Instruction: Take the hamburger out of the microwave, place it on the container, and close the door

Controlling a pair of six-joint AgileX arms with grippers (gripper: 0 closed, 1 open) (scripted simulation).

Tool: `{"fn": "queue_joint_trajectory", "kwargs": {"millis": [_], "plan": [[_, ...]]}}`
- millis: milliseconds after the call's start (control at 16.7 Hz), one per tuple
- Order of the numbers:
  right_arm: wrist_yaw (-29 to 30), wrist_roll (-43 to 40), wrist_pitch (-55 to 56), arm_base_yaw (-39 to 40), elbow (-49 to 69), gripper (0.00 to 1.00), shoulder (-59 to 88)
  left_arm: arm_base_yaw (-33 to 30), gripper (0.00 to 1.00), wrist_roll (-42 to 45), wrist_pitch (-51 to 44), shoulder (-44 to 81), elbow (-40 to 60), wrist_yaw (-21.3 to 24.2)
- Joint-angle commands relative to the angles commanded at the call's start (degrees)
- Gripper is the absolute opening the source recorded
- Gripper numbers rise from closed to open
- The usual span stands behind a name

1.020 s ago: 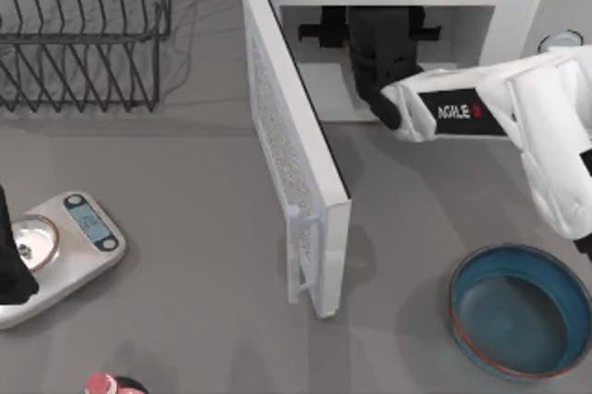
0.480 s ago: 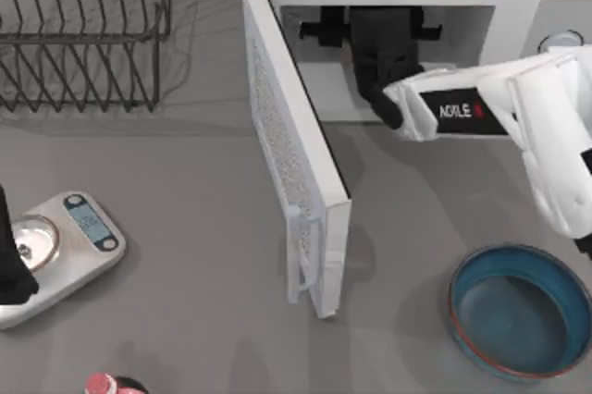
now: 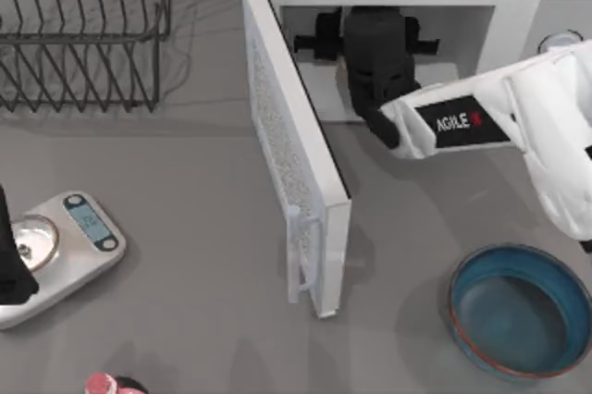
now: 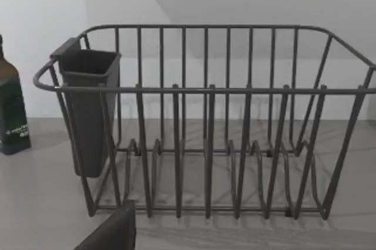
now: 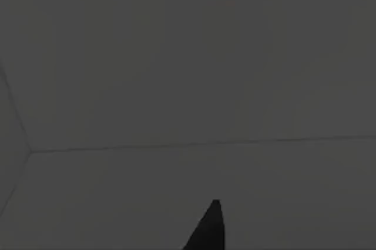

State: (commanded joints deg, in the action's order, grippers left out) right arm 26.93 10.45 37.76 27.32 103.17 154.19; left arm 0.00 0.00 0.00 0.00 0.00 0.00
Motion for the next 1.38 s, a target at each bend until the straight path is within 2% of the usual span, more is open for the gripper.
{"fn": "queue_joint_trajectory", "kwargs": {"millis": [480, 660, 840, 1140, 1380], "plan": [[7.2, 2.4, 16.6, 7.6, -34.4, 0.00, -14.1, 0.0, 1.00, 0.0, 0.0, 0.0, 0.0, 0.0], [9.5, 3.1, 21.7, 10.0, -43.7, 0.00, -18.5, 0.0, 1.00, 0.0, 0.0, 0.0, 0.0, 0.0], [10.6, 3.5, 24.3, 11.2, -47.6, 0.00, -20.8, 0.0, 1.00, 0.0, 0.0, 0.0, 0.0, 0.0], [10.5, 3.6, 24.2, 10.9, -47.4, 0.00, -20.8, 0.0, 1.00, 0.0, 0.0, 0.0, 0.0, 0.0], [10.5, 3.6, 19.7, 10.9, -47.0, 0.00, -25.2, 0.0, 1.00, 0.0, 0.0, 0.0, 0.0, 0.0]]}}
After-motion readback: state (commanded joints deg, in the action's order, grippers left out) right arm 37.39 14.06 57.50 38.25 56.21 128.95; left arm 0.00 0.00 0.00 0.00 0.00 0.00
